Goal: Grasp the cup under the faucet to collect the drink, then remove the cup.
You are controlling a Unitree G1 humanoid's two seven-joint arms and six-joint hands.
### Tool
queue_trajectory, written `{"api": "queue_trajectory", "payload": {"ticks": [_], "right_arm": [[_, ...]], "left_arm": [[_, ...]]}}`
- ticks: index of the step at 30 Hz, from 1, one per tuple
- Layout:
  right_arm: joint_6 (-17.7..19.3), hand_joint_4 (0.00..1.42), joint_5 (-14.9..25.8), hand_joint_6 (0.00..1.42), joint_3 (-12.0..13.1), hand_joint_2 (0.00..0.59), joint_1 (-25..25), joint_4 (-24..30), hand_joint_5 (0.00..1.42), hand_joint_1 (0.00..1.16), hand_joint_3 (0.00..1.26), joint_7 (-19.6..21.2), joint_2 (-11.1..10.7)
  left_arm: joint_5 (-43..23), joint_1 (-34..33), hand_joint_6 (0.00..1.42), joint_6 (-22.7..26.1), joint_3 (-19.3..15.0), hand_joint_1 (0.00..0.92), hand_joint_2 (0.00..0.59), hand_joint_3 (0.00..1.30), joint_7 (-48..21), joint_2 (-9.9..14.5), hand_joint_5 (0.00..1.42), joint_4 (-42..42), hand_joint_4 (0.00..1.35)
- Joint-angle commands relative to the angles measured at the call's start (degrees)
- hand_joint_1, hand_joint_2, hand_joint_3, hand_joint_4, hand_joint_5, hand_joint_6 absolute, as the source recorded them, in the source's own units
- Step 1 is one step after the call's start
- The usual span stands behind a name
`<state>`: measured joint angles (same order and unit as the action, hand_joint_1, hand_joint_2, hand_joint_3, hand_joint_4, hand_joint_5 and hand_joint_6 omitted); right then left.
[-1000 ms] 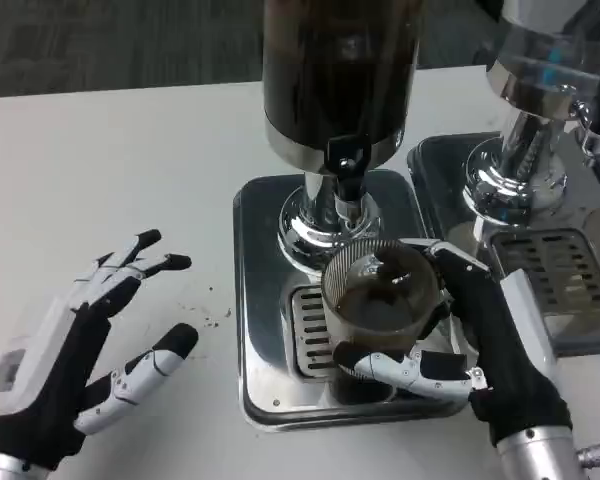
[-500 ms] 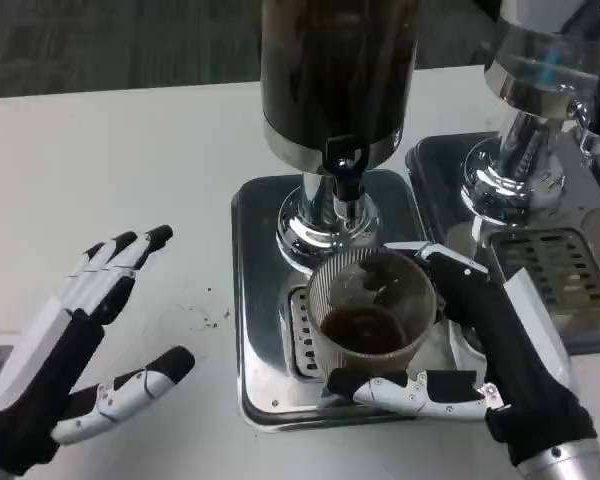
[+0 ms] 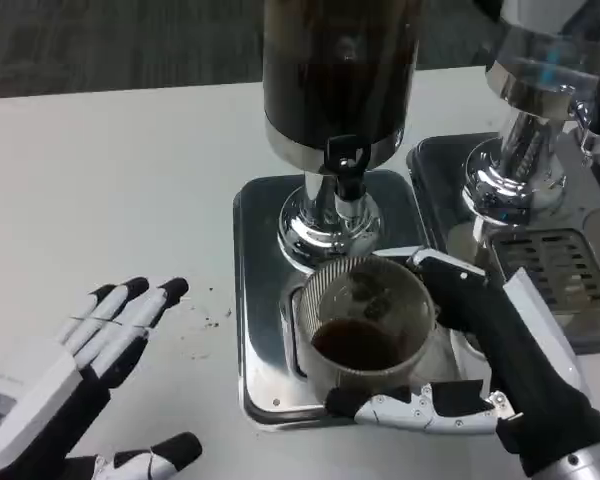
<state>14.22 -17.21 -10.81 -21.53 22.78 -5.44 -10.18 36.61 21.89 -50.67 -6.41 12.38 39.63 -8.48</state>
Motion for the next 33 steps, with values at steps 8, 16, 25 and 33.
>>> {"api": "queue_trajectory", "payload": {"ticks": [8, 16, 25, 33], "right_arm": [[-0.3, 0.71, 2.6, 0.93, -0.8, 0.126, -1.3, 5.8, 0.75, 1.07, 0.61, -3.4, -1.8], [-1.2, 0.72, 3.2, 0.93, -1.2, 0.126, -2.1, 6.9, 0.77, 1.06, 0.61, -5.1, -1.7], [-1.9, 0.72, 3.4, 0.93, -1.5, 0.126, -3.3, 7.5, 0.77, 1.06, 0.62, -5.3, -1.2], [-2.1, 0.73, 3.5, 0.93, -1.4, 0.126, -3.7, 7.5, 0.77, 1.06, 0.63, -5.2, -1.0]], "left_arm": [[0.9, 5.3, 0.00, 1.5, -2.4, 0.000, 0.163, 0.00, 0.1, -0.5, 0.00, 4.7, 0.00], [0.6, 6.0, 0.00, 2.1, -2.0, 0.000, 0.162, 0.00, -0.1, -0.9, 0.00, 5.1, 0.00], [0.3, 6.8, 0.00, 1.9, -1.6, 0.000, 0.161, 0.00, -0.4, -1.6, 0.00, 5.2, 0.00], [0.0, 6.5, 0.00, 2.0, -1.0, 0.000, 0.160, 0.00, -0.7, -1.9, 0.00, 4.7, 0.00]]}}
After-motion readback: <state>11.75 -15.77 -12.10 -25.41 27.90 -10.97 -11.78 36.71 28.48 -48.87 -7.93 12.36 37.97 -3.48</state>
